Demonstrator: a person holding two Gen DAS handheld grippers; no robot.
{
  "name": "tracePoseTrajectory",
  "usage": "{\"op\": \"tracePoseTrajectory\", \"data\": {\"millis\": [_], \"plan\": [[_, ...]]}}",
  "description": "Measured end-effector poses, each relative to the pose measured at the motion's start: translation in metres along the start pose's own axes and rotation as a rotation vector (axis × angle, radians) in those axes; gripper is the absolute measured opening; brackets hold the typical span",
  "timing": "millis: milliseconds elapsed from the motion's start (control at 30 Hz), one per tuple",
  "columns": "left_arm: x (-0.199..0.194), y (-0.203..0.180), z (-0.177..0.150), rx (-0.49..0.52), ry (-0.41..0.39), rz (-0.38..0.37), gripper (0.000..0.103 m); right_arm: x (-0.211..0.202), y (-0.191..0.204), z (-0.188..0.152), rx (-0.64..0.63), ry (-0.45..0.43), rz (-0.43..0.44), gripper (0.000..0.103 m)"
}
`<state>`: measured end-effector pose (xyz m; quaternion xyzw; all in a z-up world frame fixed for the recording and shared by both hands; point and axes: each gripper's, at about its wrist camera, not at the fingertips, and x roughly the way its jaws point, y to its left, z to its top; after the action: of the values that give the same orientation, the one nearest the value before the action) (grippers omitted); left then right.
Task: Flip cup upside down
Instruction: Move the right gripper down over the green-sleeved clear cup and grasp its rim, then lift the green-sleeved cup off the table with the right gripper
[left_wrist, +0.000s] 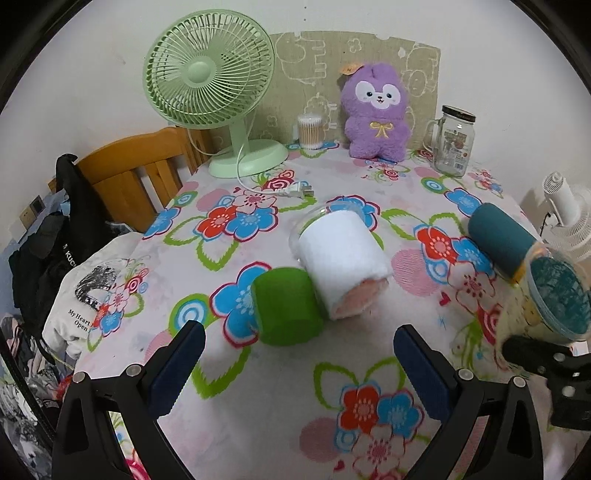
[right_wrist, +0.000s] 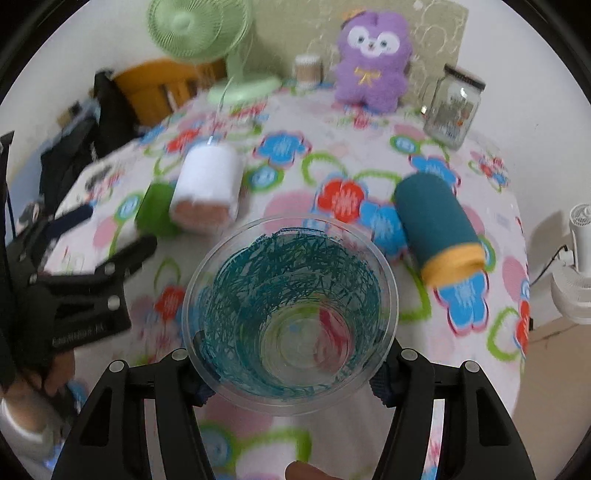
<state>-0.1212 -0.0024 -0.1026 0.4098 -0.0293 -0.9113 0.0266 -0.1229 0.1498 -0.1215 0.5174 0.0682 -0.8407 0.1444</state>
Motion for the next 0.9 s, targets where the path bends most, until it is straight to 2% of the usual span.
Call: {"op": "tracePoseTrajectory", "data": {"millis": [133,367,667,767,900], "plan": [[-0.014,0.003,-0.013,0.007,-0.010,-0.008,0.103,-0.005,0.009,-0.016,-0.055,0.135,-0.042,0.066],[-0.033,0.008,-0.036,0.010,-0.023,-0.015,0.103,-0.006,0.025,-0.049,-0.129,0.348,-0.038,0.066],[-0.046,0.016,-0.060,0.005,-0.029,-0.018,0.103,0.015,0.044,-0.087,-0.287,0.639,-0.131,0.066],[-0.047,0.018,-0.063,-0.002,-0.027,-0.018,0.103,0.025,0.051,-0.093,-0.339,0.678,-0.159,0.066],[-0.048,0.022,-0.067,-0.008,-0.025,-0.009,0.103,0.029,0.054,-0.088,-0.352,0.660,-0.147,0.066]]}}
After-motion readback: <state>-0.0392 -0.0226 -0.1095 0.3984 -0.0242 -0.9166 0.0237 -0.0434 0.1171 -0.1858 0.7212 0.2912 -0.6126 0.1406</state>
